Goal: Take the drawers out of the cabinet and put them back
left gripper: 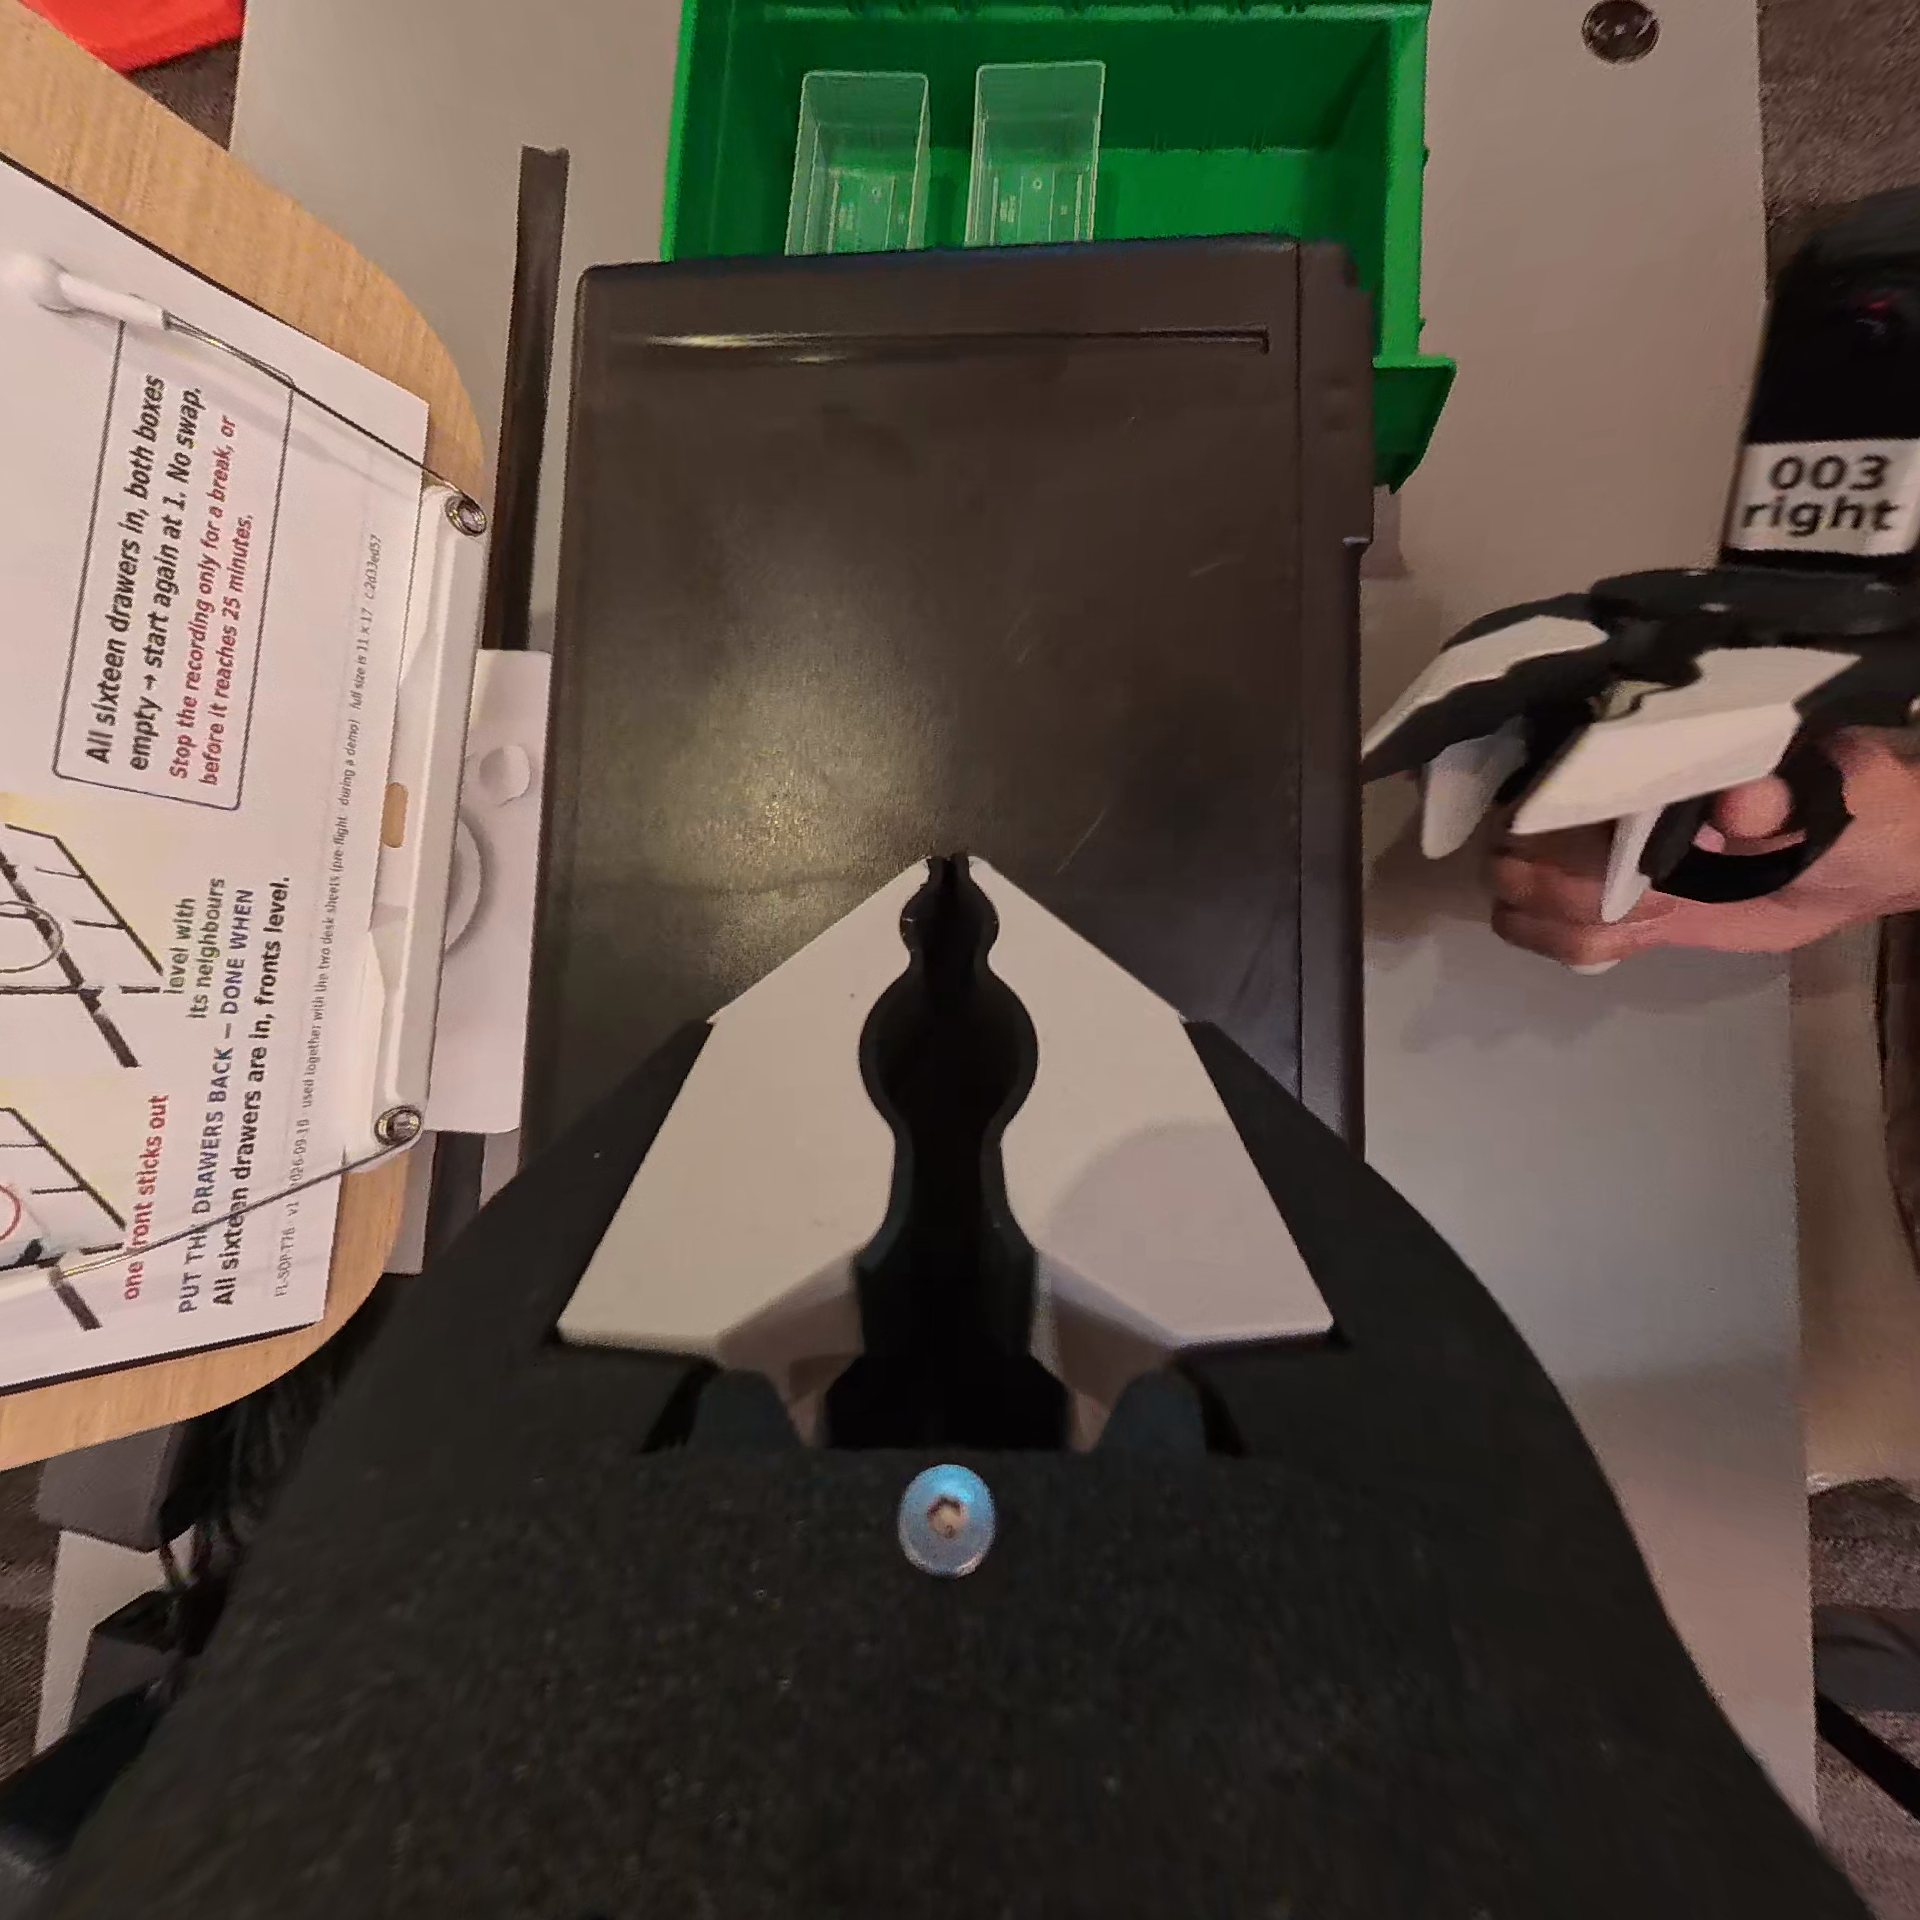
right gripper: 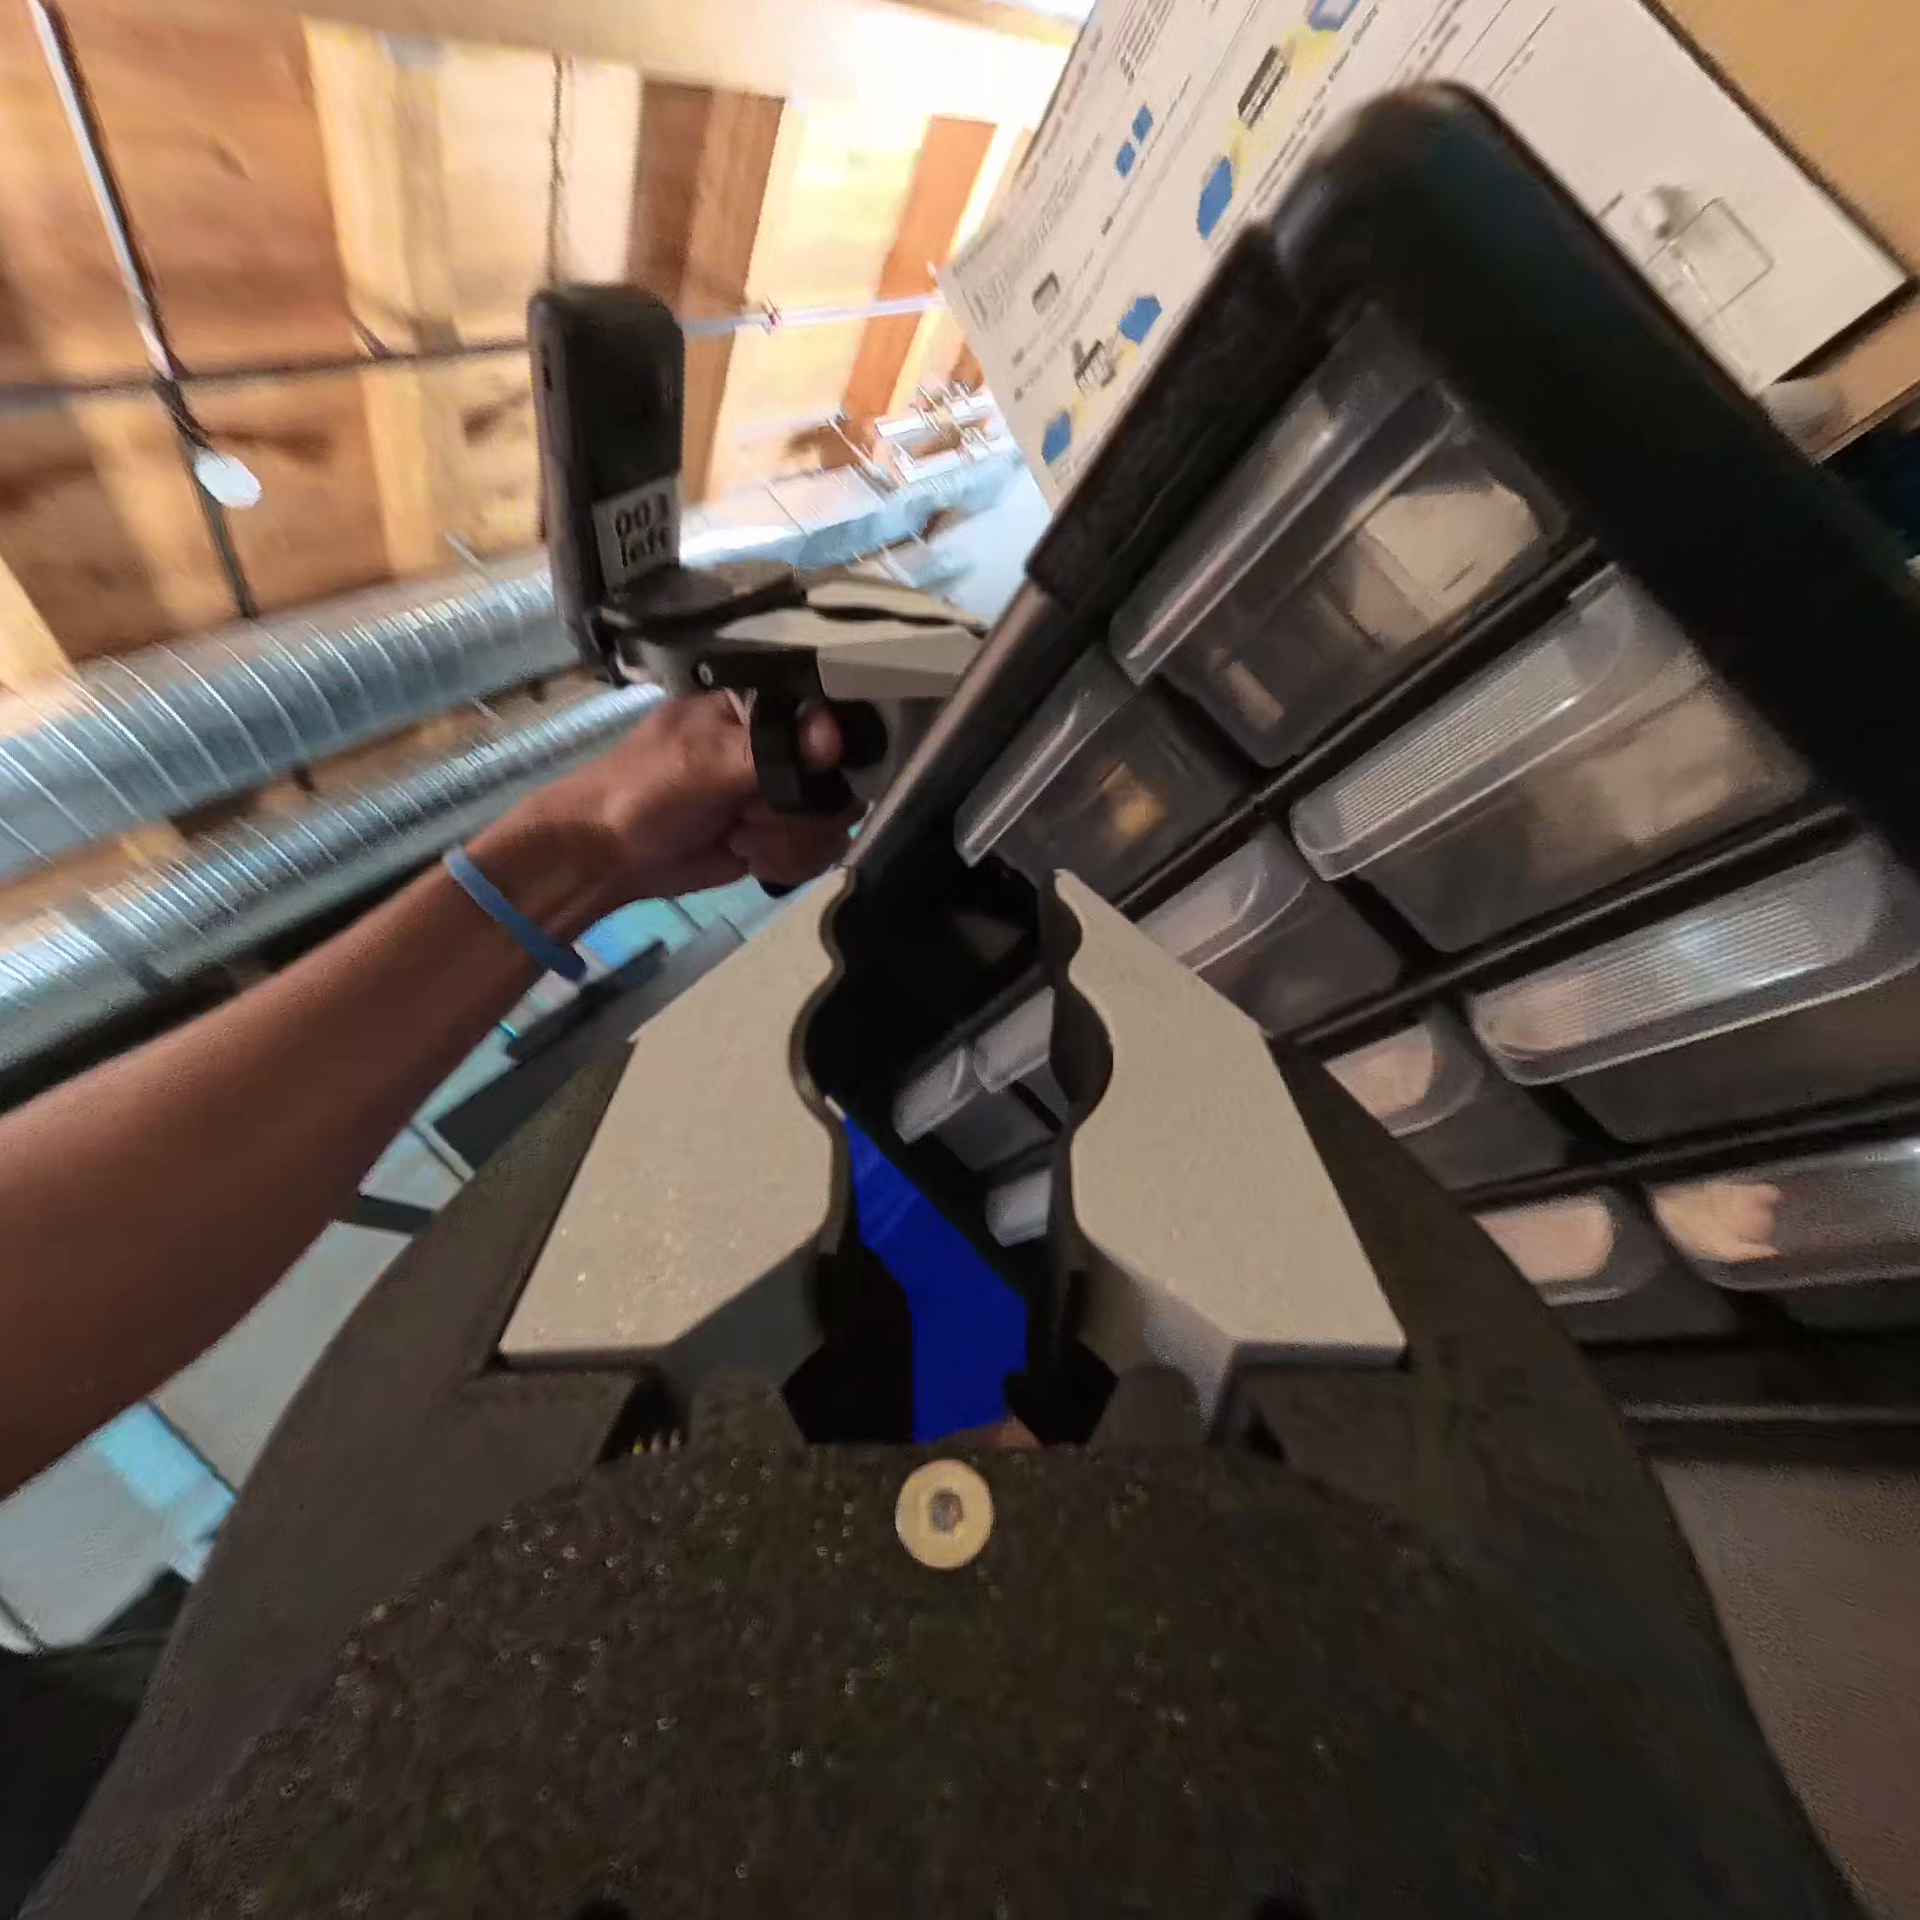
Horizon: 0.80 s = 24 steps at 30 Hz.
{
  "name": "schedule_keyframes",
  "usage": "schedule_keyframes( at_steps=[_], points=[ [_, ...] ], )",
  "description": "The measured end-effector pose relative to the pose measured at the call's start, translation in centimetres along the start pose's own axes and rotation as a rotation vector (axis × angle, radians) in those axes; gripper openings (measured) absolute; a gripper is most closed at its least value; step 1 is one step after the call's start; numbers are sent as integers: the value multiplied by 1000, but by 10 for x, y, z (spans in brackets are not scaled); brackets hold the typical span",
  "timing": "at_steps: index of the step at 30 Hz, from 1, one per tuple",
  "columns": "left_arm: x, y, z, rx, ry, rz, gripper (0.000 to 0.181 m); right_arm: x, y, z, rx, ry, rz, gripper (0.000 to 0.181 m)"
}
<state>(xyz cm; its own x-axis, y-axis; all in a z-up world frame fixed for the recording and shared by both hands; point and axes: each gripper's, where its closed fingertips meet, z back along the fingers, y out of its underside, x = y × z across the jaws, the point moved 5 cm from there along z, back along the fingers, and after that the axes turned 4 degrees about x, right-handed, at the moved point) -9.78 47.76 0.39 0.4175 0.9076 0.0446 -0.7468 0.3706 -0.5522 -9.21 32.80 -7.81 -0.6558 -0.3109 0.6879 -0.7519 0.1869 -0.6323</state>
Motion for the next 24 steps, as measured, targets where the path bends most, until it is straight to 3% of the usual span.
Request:
schedule_keyframes(
  at_steps=[11, 24],
  points=[
    [0, -2, 0, 46, -10, -34, 0, -20, -1, -15, -208, -135, -139, 22],
    [0, -2, 0, 39, -2, -36, 0, -17, -1, -30, -287, -266, -263, 15]
  ],
)
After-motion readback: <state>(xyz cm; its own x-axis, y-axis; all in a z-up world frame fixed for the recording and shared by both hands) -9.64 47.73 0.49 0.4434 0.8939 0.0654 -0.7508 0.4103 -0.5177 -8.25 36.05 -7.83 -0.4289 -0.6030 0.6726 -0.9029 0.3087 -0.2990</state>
